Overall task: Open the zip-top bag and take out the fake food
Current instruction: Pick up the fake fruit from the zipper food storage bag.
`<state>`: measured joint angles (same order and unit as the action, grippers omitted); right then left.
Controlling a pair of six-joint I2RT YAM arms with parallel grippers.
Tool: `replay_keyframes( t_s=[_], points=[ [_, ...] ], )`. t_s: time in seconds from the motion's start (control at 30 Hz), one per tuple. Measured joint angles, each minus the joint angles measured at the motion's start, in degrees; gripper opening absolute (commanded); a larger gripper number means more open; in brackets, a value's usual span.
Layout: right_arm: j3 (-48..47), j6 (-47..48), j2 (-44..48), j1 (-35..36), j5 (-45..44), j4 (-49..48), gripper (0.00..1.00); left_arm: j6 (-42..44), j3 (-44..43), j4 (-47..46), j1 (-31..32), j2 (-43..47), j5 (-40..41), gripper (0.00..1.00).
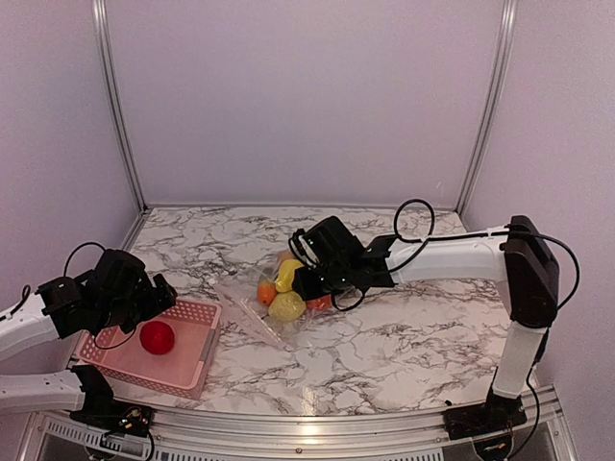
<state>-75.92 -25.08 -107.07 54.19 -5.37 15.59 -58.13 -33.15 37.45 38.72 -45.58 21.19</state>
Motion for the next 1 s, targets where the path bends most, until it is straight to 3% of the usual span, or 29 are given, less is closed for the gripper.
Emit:
replay_keyframes(
  t_s=[0.23, 0.4, 0.77, 1.0],
  points=[
    [-1.3, -0.2, 0.0, 0.6, -1.2, 2.4, 0.30, 4.0, -1.6, -3.8, 0.8, -0.2, -5.0, 0.89],
    [-4.7, -0.3, 0.0, 1.2, -1.2, 3.1, 0.29, 5.2, -1.7, -8.6, 4.7, -4.0, -7.9, 0.73],
    [-5.5, -2.2, -1.4, 1.2, -0.2, 3.3, 0.28, 6.8, -4.1, -21.5, 12.8, -19.2, -12.2, 0.39],
    [-4.6, -3.2, -2.3, 0.5, 1.2, 3.1, 0.27, 6.7, -6.0, -28.4, 14.2, -28.0, -13.3, 0.30]
  ],
)
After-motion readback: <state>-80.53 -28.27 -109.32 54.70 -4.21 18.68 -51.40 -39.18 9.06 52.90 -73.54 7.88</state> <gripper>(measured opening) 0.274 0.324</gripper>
